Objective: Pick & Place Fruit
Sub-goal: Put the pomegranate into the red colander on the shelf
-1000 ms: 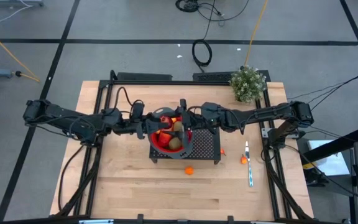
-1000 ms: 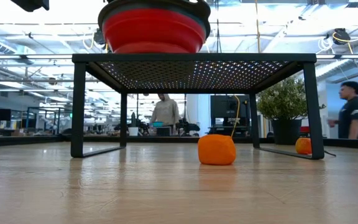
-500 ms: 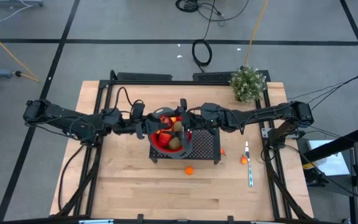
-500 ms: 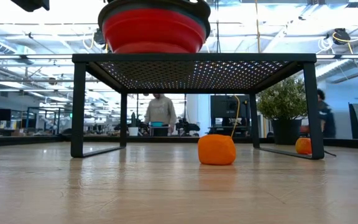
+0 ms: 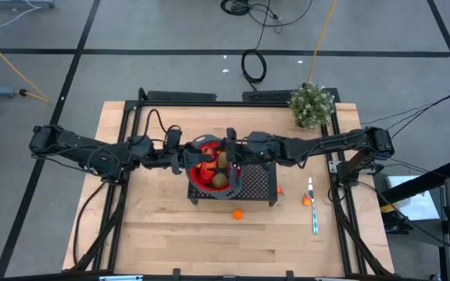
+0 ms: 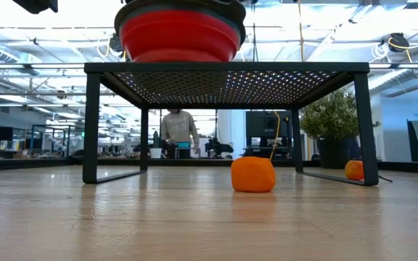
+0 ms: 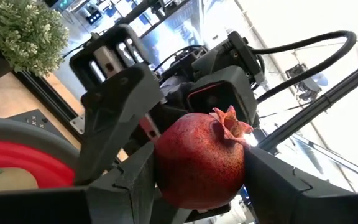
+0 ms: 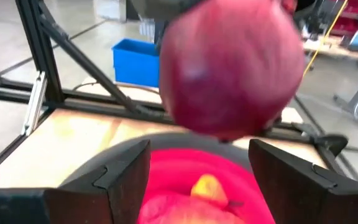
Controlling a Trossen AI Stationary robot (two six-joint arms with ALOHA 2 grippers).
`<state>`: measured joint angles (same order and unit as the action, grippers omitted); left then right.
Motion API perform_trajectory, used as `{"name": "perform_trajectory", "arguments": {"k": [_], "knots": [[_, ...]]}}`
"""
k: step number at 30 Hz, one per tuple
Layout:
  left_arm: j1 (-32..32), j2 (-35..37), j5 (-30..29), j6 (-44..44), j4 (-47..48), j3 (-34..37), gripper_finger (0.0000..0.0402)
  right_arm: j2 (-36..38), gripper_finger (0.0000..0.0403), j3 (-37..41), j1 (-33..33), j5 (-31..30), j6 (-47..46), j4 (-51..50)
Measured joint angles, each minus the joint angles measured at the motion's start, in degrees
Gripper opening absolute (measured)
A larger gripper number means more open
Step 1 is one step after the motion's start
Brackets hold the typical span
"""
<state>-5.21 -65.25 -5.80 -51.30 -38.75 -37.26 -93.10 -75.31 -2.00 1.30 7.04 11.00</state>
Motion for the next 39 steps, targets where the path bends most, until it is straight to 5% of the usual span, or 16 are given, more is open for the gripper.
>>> {"name": "perform_trajectory", "arguments": {"k": [15,39], "knots": [[0.0,0.0,-0.21,0.42,0.09,0.0,0.0202,7.45,0.0215,0.04,0.15,-1.5,-3.38,-13.33],[-0.11,0.0,-0.22,0.08,1.85,0.0,0.0202,20.06,0.0003,4.2,0.02,-1.27,-4.95,-24.45]]}}
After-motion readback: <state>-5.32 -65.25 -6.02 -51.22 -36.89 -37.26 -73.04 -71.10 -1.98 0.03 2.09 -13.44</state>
